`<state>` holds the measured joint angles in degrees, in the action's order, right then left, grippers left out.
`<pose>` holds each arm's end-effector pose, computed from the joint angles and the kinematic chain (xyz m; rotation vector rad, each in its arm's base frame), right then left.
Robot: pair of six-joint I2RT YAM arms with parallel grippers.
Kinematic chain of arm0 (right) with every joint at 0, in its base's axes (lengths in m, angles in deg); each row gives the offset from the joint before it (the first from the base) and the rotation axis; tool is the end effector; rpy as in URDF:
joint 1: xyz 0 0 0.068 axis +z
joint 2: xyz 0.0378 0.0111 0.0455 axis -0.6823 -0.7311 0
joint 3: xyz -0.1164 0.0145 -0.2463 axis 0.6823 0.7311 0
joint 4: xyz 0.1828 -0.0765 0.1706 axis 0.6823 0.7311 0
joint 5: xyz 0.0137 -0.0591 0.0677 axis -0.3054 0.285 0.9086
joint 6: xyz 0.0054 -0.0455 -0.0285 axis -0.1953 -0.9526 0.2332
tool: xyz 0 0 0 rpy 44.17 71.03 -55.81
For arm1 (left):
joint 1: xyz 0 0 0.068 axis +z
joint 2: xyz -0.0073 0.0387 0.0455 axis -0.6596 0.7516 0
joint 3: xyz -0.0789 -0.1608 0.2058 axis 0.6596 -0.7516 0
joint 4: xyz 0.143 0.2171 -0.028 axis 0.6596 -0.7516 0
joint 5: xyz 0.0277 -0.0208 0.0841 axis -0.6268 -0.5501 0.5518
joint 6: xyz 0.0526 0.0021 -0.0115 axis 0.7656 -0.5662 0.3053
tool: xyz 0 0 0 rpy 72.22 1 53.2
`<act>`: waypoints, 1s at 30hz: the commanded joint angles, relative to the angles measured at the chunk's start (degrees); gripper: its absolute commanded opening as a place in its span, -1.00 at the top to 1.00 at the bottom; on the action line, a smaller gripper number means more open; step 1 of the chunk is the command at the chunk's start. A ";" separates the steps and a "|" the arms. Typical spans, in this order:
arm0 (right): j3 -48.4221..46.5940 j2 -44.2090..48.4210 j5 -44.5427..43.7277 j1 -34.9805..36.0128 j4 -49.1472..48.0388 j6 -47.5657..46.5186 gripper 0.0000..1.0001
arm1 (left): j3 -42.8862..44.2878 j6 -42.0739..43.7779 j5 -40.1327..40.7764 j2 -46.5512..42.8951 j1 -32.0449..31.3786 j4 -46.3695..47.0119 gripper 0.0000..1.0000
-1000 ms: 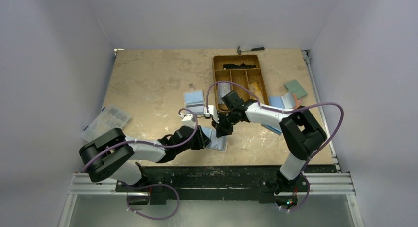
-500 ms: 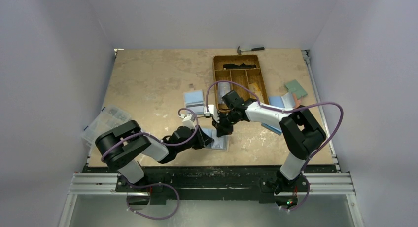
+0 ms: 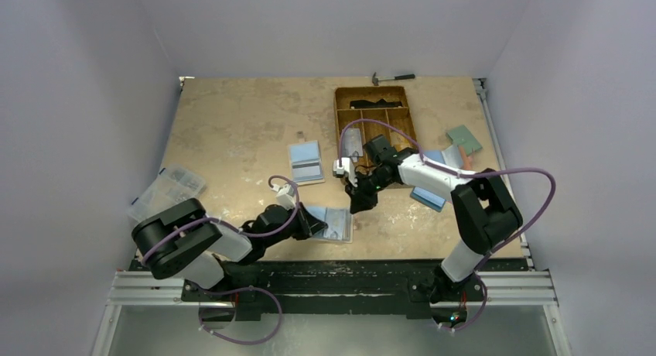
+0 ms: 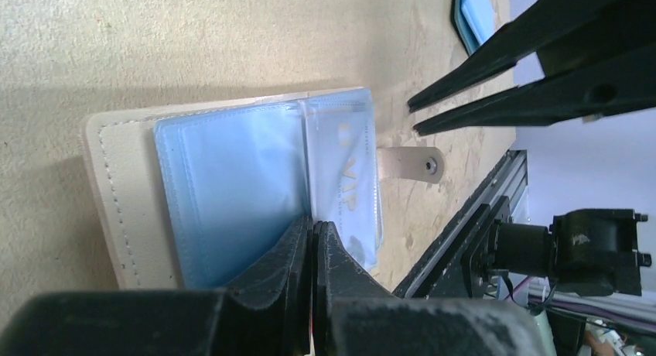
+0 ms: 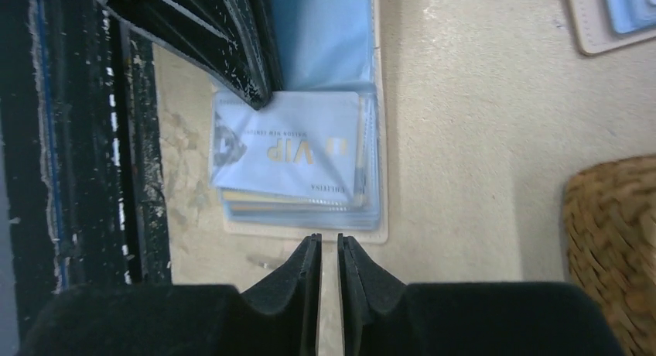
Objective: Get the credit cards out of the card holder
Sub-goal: Remove the credit card from the card holder.
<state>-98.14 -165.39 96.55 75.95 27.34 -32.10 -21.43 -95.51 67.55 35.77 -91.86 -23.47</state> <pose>0.2508 0.1900 0.1754 -1.6774 2.0021 0.9330 0.1382 -0.1692 0.1064 -0.1927 2.2210 -1.2054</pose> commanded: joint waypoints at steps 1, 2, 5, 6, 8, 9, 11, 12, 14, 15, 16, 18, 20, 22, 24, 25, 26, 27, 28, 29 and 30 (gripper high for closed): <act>-0.52 4.78 6.61 -2.24 4.20 -3.77 0.56 | -1.36 6.55 -0.82 -4.49 0.23 2.27 1.00; -0.56 4.98 7.15 -2.25 4.44 -4.18 0.55 | -1.57 7.50 -0.92 -5.22 0.23 2.21 1.00; -0.73 5.03 8.77 -2.25 5.30 -4.96 0.53 | -2.38 9.93 -1.26 -7.15 0.23 2.12 1.00; -0.74 4.92 9.42 -2.25 5.57 -5.18 0.52 | -2.79 10.63 -1.38 -7.85 0.27 2.16 1.00; -0.78 4.98 10.56 -2.26 6.01 -5.40 0.51 | -3.85 12.04 -1.49 -9.49 0.23 2.54 1.00; -0.90 4.95 11.23 -2.25 6.27 -5.67 0.50 | -4.38 12.92 -1.44 -10.60 0.23 2.73 1.00; -1.00 4.99 12.63 -2.29 6.71 -5.92 0.45 | -5.23 14.80 -1.17 -12.87 0.23 2.54 1.00; -1.04 4.89 13.25 -2.32 6.85 -5.93 0.42 | -5.52 15.88 -1.10 -14.18 0.23 2.21 1.00; -1.13 4.71 14.12 -2.26 7.24 -6.15 0.34 | -5.98 18.63 -1.02 -17.04 0.22 1.18 1.00; -1.21 4.66 14.82 -2.28 7.58 -6.36 0.31 | -6.22 19.67 -1.09 -18.29 0.15 0.96 1.00; -1.22 4.62 15.32 -2.27 7.71 -6.50 0.28 | -6.61 20.84 -1.20 -19.46 0.10 0.96 1.00; -1.35 4.55 16.54 -2.27 8.36 -6.95 0.23 | -7.47 22.66 -1.48 -21.76 0.09 1.37 1.00; -1.39 4.55 17.75 -2.33 8.83 -7.35 0.19 | -8.23 24.01 -1.60 -23.77 0.14 1.55 1.00; -1.35 4.54 18.94 -2.25 9.22 -7.83 0.16 | -8.97 24.72 -2.00 -25.28 0.14 2.07 1.00; -1.37 4.54 20.00 -2.21 9.59 -8.31 0.13 | -9.41 24.73 -2.04 -25.94 0.14 2.35 1.00; -1.47 4.51 20.43 -2.25 9.82 -8.50 0.12 | -9.54 24.51 -2.16 -26.05 0.14 3.14 1.00; -1.60 4.47 20.91 -2.24 10.06 -8.75 0.11 | -10.31 23.86 -2.31 -26.00 0.14 4.45 1.00; -1.65 4.46 21.26 -2.25 10.20 -8.89 0.10 | -11.30 23.14 -2.44 -25.87 0.14 5.92 1.00; -1.66 4.33 21.44 -2.20 10.22 -8.92 0.10 | -11.81 22.45 -2.39 -25.63 0.14 7.21 1.00; -1.66 4.31 21.51 -2.17 10.22 -8.88 0.08 | -12.05 21.71 -2.33 -25.25 0.14 8.29 1.00; -1.66 4.30 21.55 -2.20 10.22 -8.79 0.08 | -12.08 20.96 -2.36 -24.76 0.14 9.23 1.00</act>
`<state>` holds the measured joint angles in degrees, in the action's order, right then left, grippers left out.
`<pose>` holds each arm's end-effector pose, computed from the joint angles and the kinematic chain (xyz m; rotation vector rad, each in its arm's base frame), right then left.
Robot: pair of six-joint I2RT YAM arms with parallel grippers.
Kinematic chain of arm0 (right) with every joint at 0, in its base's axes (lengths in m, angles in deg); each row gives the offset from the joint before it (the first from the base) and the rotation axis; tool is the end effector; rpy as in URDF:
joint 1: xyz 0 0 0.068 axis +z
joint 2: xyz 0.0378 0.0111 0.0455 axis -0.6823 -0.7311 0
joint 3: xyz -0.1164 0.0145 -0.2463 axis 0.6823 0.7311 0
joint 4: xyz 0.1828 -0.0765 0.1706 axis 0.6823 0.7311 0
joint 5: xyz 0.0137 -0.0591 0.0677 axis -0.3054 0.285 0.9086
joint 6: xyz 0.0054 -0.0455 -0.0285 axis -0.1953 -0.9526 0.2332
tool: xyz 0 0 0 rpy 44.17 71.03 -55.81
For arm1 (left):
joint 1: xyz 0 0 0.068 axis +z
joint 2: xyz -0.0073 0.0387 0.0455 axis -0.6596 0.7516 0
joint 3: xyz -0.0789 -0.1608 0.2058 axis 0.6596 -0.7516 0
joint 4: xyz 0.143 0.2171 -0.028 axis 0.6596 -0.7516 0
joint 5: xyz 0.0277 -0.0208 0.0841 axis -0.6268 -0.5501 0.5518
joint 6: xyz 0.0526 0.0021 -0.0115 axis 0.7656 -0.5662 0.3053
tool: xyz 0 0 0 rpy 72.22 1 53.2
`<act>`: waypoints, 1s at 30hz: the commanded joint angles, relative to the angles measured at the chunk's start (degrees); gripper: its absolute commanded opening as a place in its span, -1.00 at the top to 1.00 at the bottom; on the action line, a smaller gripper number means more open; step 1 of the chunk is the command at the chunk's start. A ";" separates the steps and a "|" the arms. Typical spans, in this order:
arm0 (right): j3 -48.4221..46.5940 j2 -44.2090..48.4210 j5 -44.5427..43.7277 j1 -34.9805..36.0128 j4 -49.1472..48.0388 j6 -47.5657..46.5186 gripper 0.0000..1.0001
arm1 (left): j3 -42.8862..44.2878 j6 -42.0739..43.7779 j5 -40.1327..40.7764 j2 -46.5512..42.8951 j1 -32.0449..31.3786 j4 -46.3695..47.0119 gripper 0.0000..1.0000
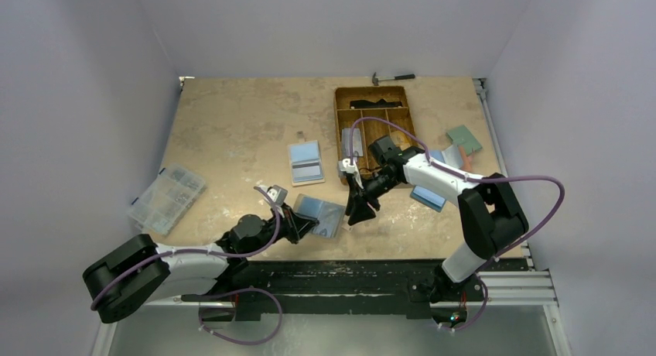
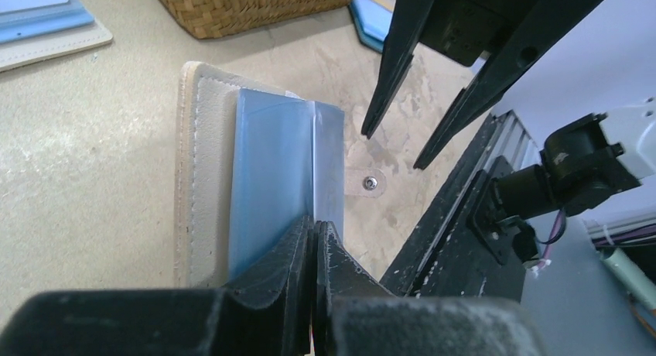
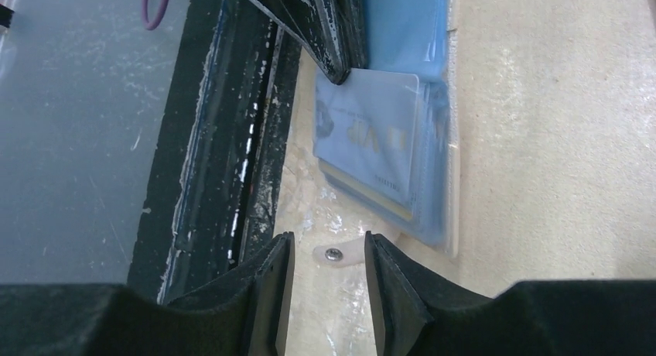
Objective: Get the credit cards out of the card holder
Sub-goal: Remove the credit card from the card holder.
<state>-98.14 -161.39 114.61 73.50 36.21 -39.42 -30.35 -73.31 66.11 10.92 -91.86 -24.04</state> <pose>0.2360 0.1742 0.1987 -1.6661 1.7904 1.3068 0.1099 -0.1361 0.1437 0.2241 1.8633 -1.1607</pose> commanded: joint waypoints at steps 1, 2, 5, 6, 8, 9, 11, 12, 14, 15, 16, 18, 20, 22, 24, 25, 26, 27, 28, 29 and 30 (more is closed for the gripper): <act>-1.66 0.30 3.51 0.28 1.16 -1.13 0.07 | -3.15 -2.14 -1.00 0.76 0.14 10.63 1.00; -1.66 0.35 3.46 0.23 0.79 -0.59 0.06 | -3.02 -2.97 -0.87 1.58 0.14 11.47 1.00; -1.66 0.22 2.16 0.22 -1.05 2.18 0.05 | -1.33 -6.37 0.78 5.58 0.14 9.64 1.00; -1.66 0.13 1.50 0.22 -1.70 3.54 0.05 | 0.60 -7.78 1.58 6.87 0.20 7.22 1.00; -1.58 -0.07 0.11 0.16 -3.87 6.48 0.05 | 3.84 -9.61 2.21 10.27 0.17 2.25 1.00; -1.45 -0.14 -0.74 0.14 -4.90 7.83 0.05 | 5.55 -10.97 4.00 11.83 0.22 -1.03 1.00; -1.24 -0.33 -2.19 0.02 -6.57 9.75 0.05 | 9.34 -12.75 5.72 14.97 0.22 -6.95 0.83; -1.18 -0.42 -2.70 -0.12 -7.06 10.44 0.05 | 10.74 -13.41 6.31 16.12 0.17 -9.79 0.72; -0.97 -0.42 -3.20 -0.31 -7.81 11.88 0.07 | 13.23 -14.15 7.01 17.54 0.18 -14.99 0.52; -0.91 -0.44 -3.40 -0.35 -8.06 12.59 0.07 | 14.46 -14.15 7.30 17.74 0.19 -17.78 0.46; -0.81 -0.48 -3.53 -0.34 -8.25 13.16 0.08 | 15.46 -14.16 8.15 17.53 0.14 -20.42 0.40; -0.65 -0.58 -3.99 -0.36 -8.61 14.28 0.10 | 16.79 -13.76 9.62 15.30 0.14 -25.93 0.31; -0.41 -0.91 -4.05 -0.33 -9.44 15.44 0.11 | 17.67 -12.75 11.01 12.06 0.09 -29.22 0.22; -0.26 -1.46 -3.76 -0.28 -10.06 16.46 0.15 | 18.08 -10.90 12.22 8.57 0.14 -32.72 0.20; -0.38 -2.11 -3.33 -0.25 -10.41 17.45 0.23 | 18.07 -8.94 12.47 5.44 0.14 -34.28 0.20; -0.49 -2.40 -3.19 -0.17 -10.47 17.80 0.28 | 18.03 -8.12 12.33 4.14 0.14 -34.81 0.19; -0.47 -2.55 -3.24 -0.04 -10.77 18.41 0.37 | 17.96 -7.41 11.65 3.15 0.14 -34.81 0.19; -0.43 -2.81 -3.37 0.16 -11.13 18.92 0.49 | 17.98 -6.54 10.62 2.56 0.14 -34.43 0.18; -0.31 -2.93 -3.49 0.42 -11.44 19.36 0.65 | 18.16 -6.07 9.65 2.26 0.14 -34.33 0.18; -0.19 -3.13 -3.70 0.72 -11.75 19.82 0.79 | 18.53 -5.64 8.46 2.40 0.14 -34.17 0.18; -0.10 -3.28 -4.01 1.19 -11.97 19.99 0.88 | 19.01 -5.02 7.24 2.81 0.09 -33.85 0.18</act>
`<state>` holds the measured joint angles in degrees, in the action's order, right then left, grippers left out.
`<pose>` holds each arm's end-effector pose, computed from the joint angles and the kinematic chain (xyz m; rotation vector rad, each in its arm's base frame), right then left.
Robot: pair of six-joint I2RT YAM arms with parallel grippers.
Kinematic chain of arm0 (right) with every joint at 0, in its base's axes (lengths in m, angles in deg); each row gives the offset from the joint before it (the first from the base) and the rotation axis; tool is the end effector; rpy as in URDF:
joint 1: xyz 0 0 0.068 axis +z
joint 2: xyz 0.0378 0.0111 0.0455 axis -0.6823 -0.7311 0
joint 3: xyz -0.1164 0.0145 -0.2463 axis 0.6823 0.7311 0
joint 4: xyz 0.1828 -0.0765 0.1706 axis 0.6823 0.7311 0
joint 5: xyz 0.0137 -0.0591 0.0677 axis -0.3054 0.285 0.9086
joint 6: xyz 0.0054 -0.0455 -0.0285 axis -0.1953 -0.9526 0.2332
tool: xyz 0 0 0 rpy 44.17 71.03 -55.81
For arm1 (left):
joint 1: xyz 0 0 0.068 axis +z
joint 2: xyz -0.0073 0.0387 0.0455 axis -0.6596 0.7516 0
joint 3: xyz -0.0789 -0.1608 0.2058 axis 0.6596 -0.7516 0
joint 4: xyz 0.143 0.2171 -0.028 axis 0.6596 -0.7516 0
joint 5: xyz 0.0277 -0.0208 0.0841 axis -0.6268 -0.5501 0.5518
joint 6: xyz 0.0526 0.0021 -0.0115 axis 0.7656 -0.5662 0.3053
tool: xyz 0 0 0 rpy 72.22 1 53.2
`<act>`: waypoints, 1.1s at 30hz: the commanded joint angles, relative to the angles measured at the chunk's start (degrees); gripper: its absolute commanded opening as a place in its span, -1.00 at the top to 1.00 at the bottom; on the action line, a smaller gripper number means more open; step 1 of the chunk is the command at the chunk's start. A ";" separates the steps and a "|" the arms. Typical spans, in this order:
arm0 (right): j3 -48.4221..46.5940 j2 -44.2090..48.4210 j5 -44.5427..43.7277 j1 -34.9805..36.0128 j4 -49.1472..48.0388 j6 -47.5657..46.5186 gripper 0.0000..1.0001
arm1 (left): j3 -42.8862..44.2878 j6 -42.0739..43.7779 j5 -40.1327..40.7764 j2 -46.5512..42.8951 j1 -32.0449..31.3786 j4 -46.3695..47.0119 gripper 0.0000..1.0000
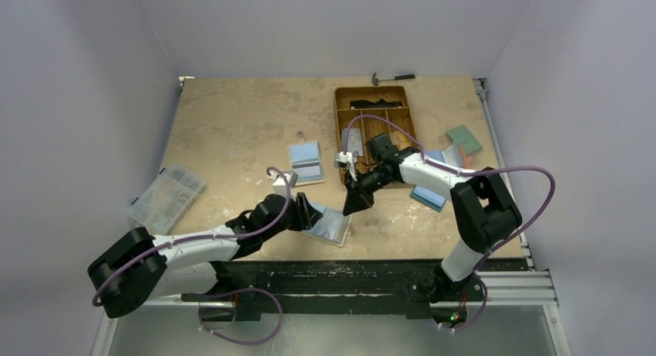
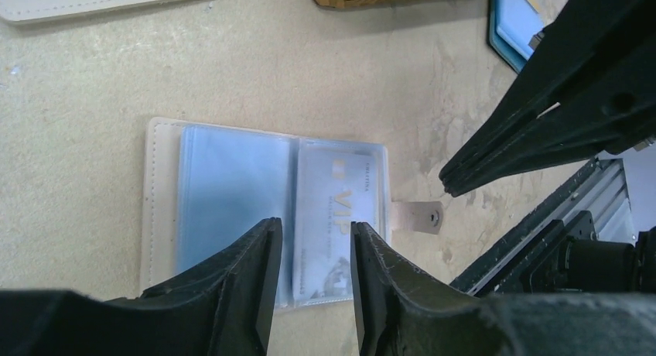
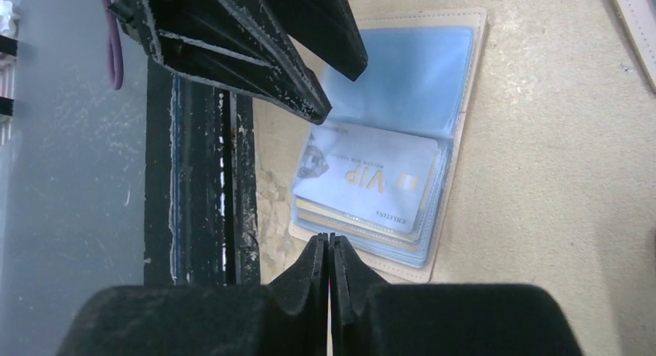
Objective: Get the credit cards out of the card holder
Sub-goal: Remove the credit card from the card holder.
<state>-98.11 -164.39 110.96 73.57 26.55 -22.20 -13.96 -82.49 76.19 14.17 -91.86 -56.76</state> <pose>0.2533 0.1834 0.1870 -1.4601 2.0240 1.2937 0.1396 -0.1624 0.1587 -0.0403 2.1934 -0.8963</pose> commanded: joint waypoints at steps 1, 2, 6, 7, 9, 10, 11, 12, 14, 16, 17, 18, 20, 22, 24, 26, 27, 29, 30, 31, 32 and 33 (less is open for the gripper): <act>-0.02 -0.45 -0.85 1.70 -2.49 2.99 0.95 | 3.09 4.46 -3.71 0.15 -0.10 -0.96 0.18; -0.01 -0.68 -1.57 2.35 -2.72 3.15 1.00 | 3.57 4.80 -4.56 0.85 -0.24 -0.62 0.17; -0.46 -2.67 -7.19 4.30 -4.18 6.51 1.00 | 5.03 6.14 -5.44 4.38 -1.62 0.77 0.17; -0.71 -3.27 -8.65 4.42 -4.46 7.42 1.00 | 5.18 6.18 -5.37 5.28 -1.88 0.96 0.17; -1.09 -4.14 -10.70 4.41 -4.51 8.28 1.00 | 5.05 6.01 -5.40 7.06 -2.13 2.13 0.22; -1.14 -4.33 -11.36 4.39 -4.58 8.54 1.00 | 4.61 5.44 -5.30 8.04 -2.14 3.16 0.26; -1.15 -4.36 -11.91 4.43 -4.82 8.90 1.00 | 4.16 5.06 -5.16 9.08 -2.15 4.23 0.30; -1.08 -4.41 -12.29 4.41 -5.16 9.31 1.00 | 3.74 4.76 -5.12 10.27 -2.15 5.09 0.34; -1.07 -4.51 -12.57 4.44 -5.30 9.56 1.00 | 3.37 4.39 -5.42 12.78 -2.15 6.57 0.45; -1.14 -4.66 -12.62 4.43 -5.26 9.65 1.00 | 3.33 3.86 -4.96 15.04 -2.15 6.70 0.55; -1.15 -4.71 -12.62 4.41 -5.25 9.74 1.00 | 3.21 3.64 -4.52 15.95 -2.15 6.34 0.58; -1.20 -4.80 -12.62 4.39 -5.25 9.74 1.00 | 3.19 3.22 -3.75 16.64 -2.15 5.76 0.63; -1.24 -4.85 -12.62 4.41 -5.26 9.79 1.00 | 2.70 2.17 -2.02 17.36 -2.13 4.29 0.71; -1.32 -4.84 -12.57 4.41 -5.23 9.91 0.97 | 1.80 1.11 -0.89 17.41 -2.06 3.52 0.74; -1.41 -4.85 -12.37 4.41 -5.17 9.92 0.91 | 0.99 0.27 -0.64 17.41 -2.06 3.55 0.75; -1.42 -4.97 -12.57 4.41 -5.30 9.96 0.88 | 0.16 -0.33 -0.83 17.45 -2.06 4.39 0.75; -1.53 -5.12 -12.73 4.49 -5.34 10.08 0.87 | -0.20 -0.63 -1.00 17.49 -2.06 4.72 0.75; -1.84 -5.48 -13.00 4.52 -5.07 10.05 0.87 | -0.79 -1.23 -1.22 17.50 -2.06 5.45 0.76; -1.93 -5.43 -13.09 4.52 -5.00 9.96 0.86 | -1.17 -1.46 -1.36 17.47 -2.01 5.89 0.76; -2.01 -5.42 -13.22 4.51 -4.99 9.92 0.85 | -1.47 -1.74 -1.55 17.49 -1.98 6.38 0.76; -2.03 -5.35 -13.17 4.46 -4.95 9.85 0.85 | -1.79 -2.00 -1.84 17.50 -1.97 7.00 0.76; -2.15 -5.21 -13.03 4.44 -4.86 9.79 0.84 | -2.11 -2.26 -2.20 17.54 -1.97 7.75 0.75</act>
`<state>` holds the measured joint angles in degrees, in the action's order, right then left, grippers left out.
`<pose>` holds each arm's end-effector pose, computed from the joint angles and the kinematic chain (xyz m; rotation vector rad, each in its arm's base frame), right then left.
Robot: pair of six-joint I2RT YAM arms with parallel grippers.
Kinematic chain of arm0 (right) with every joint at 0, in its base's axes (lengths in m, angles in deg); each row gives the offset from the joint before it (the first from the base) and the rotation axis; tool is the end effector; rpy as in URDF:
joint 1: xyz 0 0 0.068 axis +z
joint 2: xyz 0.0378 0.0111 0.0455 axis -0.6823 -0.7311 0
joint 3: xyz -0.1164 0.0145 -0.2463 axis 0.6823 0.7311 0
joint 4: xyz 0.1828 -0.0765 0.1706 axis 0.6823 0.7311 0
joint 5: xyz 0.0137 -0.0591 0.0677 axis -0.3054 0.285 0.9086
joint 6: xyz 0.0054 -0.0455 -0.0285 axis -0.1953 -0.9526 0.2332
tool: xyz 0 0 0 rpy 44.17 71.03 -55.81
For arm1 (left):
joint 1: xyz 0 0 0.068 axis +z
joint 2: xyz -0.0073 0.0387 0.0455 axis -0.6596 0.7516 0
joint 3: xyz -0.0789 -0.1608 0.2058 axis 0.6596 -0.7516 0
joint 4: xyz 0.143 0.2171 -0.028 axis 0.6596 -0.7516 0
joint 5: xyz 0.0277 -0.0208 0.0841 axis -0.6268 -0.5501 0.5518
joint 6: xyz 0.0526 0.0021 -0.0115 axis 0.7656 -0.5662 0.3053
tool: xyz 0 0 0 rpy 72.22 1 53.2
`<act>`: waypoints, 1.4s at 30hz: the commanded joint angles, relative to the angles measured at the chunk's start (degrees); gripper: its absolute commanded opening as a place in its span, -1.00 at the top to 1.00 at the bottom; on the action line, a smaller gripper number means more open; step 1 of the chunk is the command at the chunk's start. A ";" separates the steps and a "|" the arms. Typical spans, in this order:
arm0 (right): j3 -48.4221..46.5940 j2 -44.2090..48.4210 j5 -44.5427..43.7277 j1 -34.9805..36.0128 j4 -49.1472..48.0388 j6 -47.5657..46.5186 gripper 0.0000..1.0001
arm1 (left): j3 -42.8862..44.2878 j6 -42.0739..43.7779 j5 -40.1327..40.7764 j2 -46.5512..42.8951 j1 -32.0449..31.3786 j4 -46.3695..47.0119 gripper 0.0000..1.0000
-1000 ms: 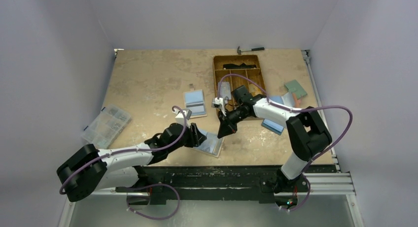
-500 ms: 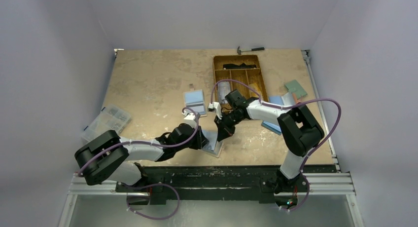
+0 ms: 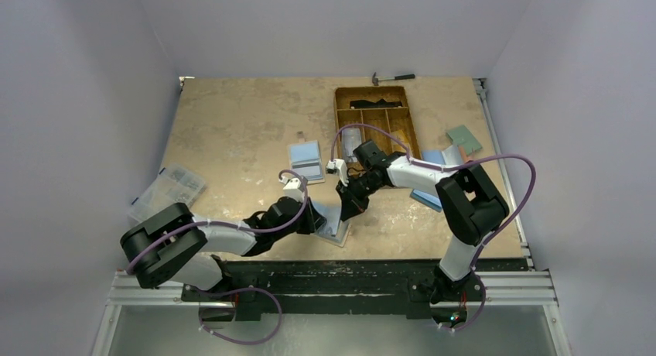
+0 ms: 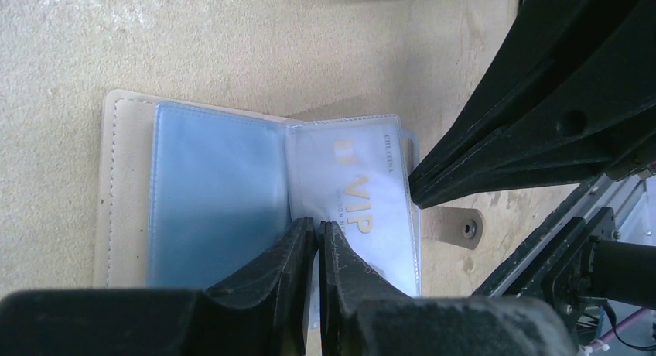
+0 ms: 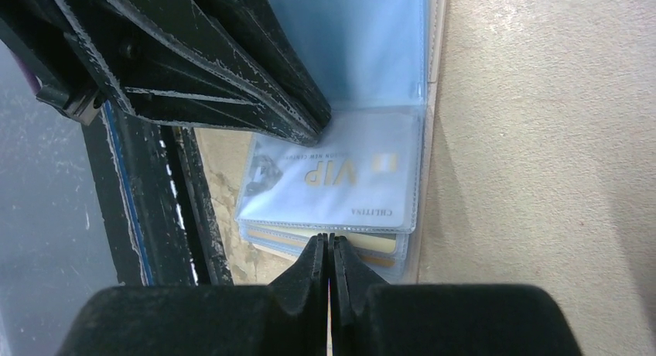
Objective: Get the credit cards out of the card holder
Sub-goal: Remove the credit card from the card holder.
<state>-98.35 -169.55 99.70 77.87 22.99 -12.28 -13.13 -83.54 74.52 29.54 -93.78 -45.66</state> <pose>0.2528 0.2060 0.1585 -1.3985 2.2902 1.1260 0.1466 -0.1850 0.1259 0.0000 2.2702 -0.9040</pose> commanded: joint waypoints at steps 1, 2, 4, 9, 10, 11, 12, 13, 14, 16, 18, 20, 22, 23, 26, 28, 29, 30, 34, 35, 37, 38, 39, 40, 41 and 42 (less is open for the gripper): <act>-2.08 -0.02 -1.36 0.21 -1.15 -0.36 0.82 | -3.27 -1.50 -0.96 2.28 0.02 -2.61 0.76; -2.32 0.14 -0.61 0.22 -0.78 -0.76 0.80 | -3.60 -1.75 -1.44 2.45 0.11 -1.95 0.75; -3.23 0.45 2.32 0.17 0.70 -1.84 0.77 | -4.21 -2.19 -2.16 2.77 0.26 -0.62 0.75; -4.16 1.72 4.60 0.15 2.12 -3.45 0.60 | -5.74 -3.67 -3.51 3.64 0.64 2.49 0.75; -4.16 1.81 4.54 0.18 2.17 -3.59 0.58 | -6.08 -3.98 -3.70 3.78 0.78 3.11 0.76; -4.16 1.86 4.34 0.15 2.26 -3.73 0.57 | -6.40 -4.31 -3.86 3.98 0.89 3.61 0.76; -4.16 1.85 4.21 0.15 2.26 -3.82 0.57 | -6.69 -4.54 -4.01 4.02 0.96 4.10 0.76; -4.16 1.79 4.11 0.13 2.33 -3.94 0.57 | -6.99 -4.81 -4.14 4.07 1.08 4.67 0.76; -4.29 1.70 4.09 0.18 2.47 -4.14 0.56 | -7.24 -5.08 -4.27 4.13 1.20 5.13 0.76; -4.50 1.80 4.32 0.14 2.99 -4.67 0.56 | -7.89 -5.60 -4.53 4.10 1.41 6.20 0.77; -4.64 2.03 5.23 0.10 3.48 -5.41 0.56 | -8.47 -6.07 -4.83 4.15 1.61 7.24 0.77; -4.90 2.42 6.81 0.06 4.27 -6.29 0.56 | -8.74 -6.18 -5.15 4.15 1.76 7.80 0.77; -5.00 2.87 8.42 0.13 4.63 -6.89 0.56 | -8.89 -6.21 -5.45 4.15 1.74 8.35 0.77; -4.92 3.04 8.85 0.11 4.57 -7.06 0.56 | -9.01 -6.28 -5.59 4.15 1.79 8.57 0.77; -4.94 2.72 9.38 0.18 4.24 -6.97 0.56 | -9.04 -6.47 -5.74 4.40 1.95 9.41 0.77; -5.00 2.48 9.38 0.14 3.88 -6.44 0.56 | -9.14 -6.71 -5.74 4.71 1.97 9.95 0.77; -4.89 2.36 8.99 0.20 3.48 -6.08 0.57 | -9.22 -6.79 -5.74 4.88 1.94 10.38 0.77; -4.73 2.26 8.39 0.16 2.93 -5.62 0.57 | -9.33 -6.94 -5.74 5.12 1.97 10.70 0.77; -4.38 1.24 5.73 0.21 2.20 -4.90 0.58 | -9.43 -7.34 -7.37 6.13 2.04 12.01 0.77; -4.35 0.85 4.96 0.21 2.10 -4.77 0.58 | -9.43 -7.39 -7.49 6.29 2.06 12.26 0.77; -4.26 0.23 3.21 0.20 2.00 -4.62 0.59 | -9.43 -7.48 -7.63 6.43 2.06 12.55 0.77; -4.18 0.00 2.31 0.17 1.96 -4.59 0.59 | -9.47 -7.56 -7.72 6.50 2.08 12.65 0.77; -4.10 -0.18 1.30 0.17 1.72 -4.58 0.60 | -9.56 -7.69 -7.74 6.45 2.13 12.80 0.77; -4.01 -0.31 0.63 0.16 1.61 -4.55 0.61 | -9.64 -7.80 -7.77 6.44 2.14 12.92 0.77; -3.99 -0.41 0.05 0.15 1.69 -4.59 0.63 | -9.73 -7.88 -7.84 6.36 2.15 13.10 0.77; -3.99 -0.43 -0.48 0.21 1.73 -4.75 0.65 | -9.89 -8.02 -7.84 6.27 2.22 13.25 0.76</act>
<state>-101.24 -169.26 102.63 77.90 25.85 -17.11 -21.13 -91.36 69.96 34.39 -91.46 -28.00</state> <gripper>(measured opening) 0.193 0.116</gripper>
